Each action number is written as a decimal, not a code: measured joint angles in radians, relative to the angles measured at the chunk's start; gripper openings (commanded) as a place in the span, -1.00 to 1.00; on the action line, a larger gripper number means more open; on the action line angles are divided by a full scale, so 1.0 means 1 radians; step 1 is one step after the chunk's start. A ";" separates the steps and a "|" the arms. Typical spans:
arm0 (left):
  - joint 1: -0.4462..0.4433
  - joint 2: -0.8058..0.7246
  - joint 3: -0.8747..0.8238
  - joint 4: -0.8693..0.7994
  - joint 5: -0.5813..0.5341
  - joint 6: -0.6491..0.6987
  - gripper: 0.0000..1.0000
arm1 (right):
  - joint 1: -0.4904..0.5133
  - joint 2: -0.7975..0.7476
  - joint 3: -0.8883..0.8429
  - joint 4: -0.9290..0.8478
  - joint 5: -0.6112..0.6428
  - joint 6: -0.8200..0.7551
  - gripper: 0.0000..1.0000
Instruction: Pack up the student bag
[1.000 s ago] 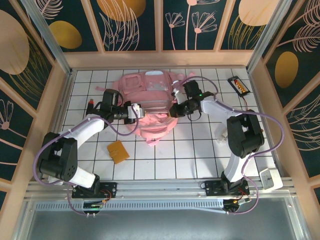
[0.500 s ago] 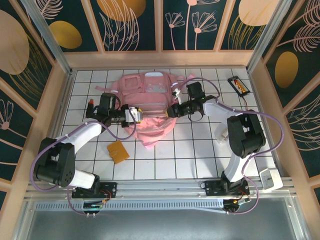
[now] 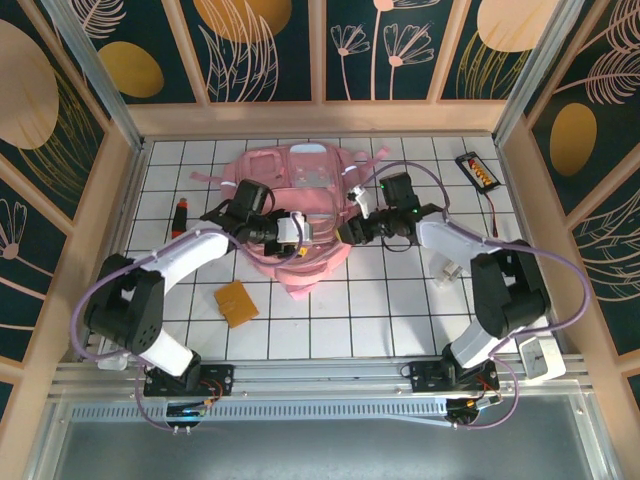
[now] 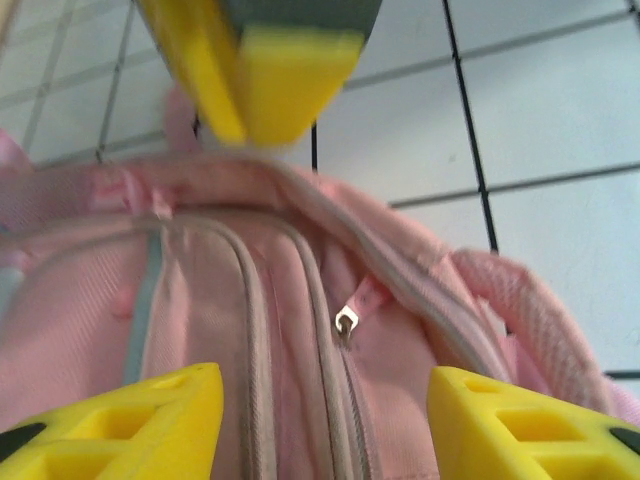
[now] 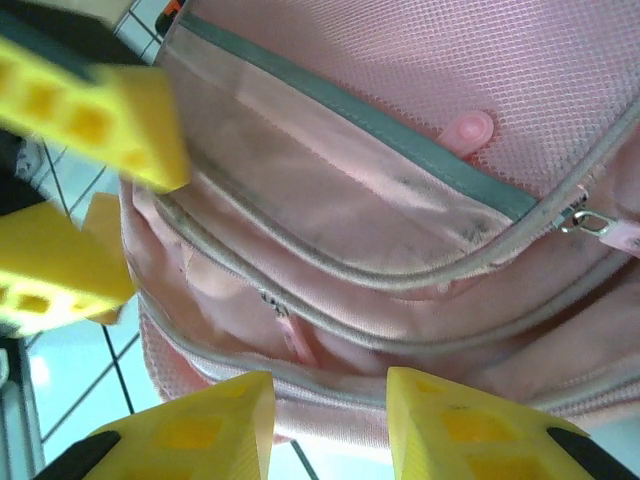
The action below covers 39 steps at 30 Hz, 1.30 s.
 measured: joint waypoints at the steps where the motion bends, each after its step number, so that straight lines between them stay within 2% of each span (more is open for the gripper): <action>1: 0.000 0.020 0.014 -0.023 -0.027 0.006 0.02 | 0.000 -0.021 -0.017 0.006 0.011 -0.011 -0.31; 10: -0.035 0.089 0.085 -0.140 -0.183 0.085 -0.25 | 0.000 -0.066 -0.053 0.038 0.077 -0.074 -0.32; 13: -0.054 0.121 0.098 -0.165 -0.222 0.114 -0.46 | 0.000 -0.066 -0.063 0.042 0.086 -0.074 -0.32; 14: -0.054 0.131 0.104 -0.172 -0.228 0.120 -0.59 | 0.000 -0.066 -0.063 0.044 0.086 -0.074 -0.32; 20: -0.060 0.149 0.121 -0.188 -0.268 0.132 -0.97 | 0.000 -0.069 -0.064 0.066 0.087 -0.075 -0.30; 28: -0.066 0.166 0.146 -0.205 -0.294 0.122 -1.00 | 0.001 -0.072 -0.077 0.089 0.043 -0.109 -0.22; 35: -0.027 -0.044 0.068 -0.063 -0.191 0.062 -1.00 | 0.063 -0.054 -0.037 0.070 0.030 -0.081 -0.21; 39: 0.014 -0.097 0.055 0.023 -0.130 0.007 -1.00 | 0.087 -0.006 0.027 0.067 0.029 -0.025 -0.17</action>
